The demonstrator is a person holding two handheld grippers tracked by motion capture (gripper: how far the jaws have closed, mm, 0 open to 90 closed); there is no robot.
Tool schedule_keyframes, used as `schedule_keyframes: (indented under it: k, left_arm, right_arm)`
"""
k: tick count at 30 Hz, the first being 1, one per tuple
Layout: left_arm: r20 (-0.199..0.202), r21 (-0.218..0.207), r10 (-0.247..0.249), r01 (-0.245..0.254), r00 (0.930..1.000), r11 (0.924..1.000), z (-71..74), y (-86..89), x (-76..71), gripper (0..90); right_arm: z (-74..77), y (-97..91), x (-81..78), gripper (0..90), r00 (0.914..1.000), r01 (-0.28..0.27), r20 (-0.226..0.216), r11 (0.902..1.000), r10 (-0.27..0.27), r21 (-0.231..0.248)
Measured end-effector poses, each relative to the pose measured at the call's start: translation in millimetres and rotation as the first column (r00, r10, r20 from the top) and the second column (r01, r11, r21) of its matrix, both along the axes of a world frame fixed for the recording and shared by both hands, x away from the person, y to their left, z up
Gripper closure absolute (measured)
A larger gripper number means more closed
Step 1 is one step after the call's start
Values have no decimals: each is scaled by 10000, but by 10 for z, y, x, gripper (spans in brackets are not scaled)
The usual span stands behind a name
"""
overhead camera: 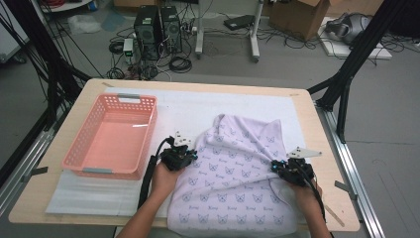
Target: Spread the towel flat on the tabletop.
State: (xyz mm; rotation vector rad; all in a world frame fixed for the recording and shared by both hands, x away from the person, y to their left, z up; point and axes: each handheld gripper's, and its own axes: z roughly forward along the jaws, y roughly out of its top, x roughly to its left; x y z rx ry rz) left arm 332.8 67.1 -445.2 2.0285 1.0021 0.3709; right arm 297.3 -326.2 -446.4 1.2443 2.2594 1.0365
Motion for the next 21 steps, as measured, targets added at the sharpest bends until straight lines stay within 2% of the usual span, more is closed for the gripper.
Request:
schedule_keyframes:
  k: [1,3,6,9,13,15,16,17,18,21]
  left_arm:
    - [184,-202,-49,52,9998,9998,20,12,-57,862]
    - [284,-314,-323,332,9991,9990,46,38,-176,862]
    - [177,-462,-703,711,9974,9964,19,92,-351,861]
    - [28,-840,-957,956,9954,9919,0,127,-498,859]
    - [36,-1016,-1409,1405,9900,9848,24,109,-615,850]
    - [102,-1251,-1359,1361,9907,9828,36,94,-593,783]
    - [80,-1387,-1158,1158,9932,9836,45,89,-552,692]
    - [-49,-1468,-984,966,9951,9844,61,94,-495,605]
    - [-203,-1655,-801,757,9966,9833,76,94,-434,554]
    - [-264,-2046,-425,363,9987,9782,130,87,-266,522]
  right_arm:
    - [11,-16,-21,867,9999,-86,-103,10000,86,1]
    - [41,-45,-82,869,9996,-206,-217,9997,204,-112]
    - [98,-92,-195,868,9984,-461,-318,9989,457,-90]
    - [127,-132,-311,869,9950,-825,-575,9965,816,-133]
    - [129,-191,-464,870,9927,-922,-800,9956,906,-172]
    - [140,-220,-498,866,9933,-863,-788,9962,849,-149]
    - [143,-229,-500,846,9940,-869,-684,9961,858,-132]
    - [152,-232,-502,783,9953,-774,-595,9970,769,-59]
    - [165,-233,-501,727,9972,-606,-429,9982,606,13]
    - [211,-246,-485,672,9989,-442,135,9988,439,205]
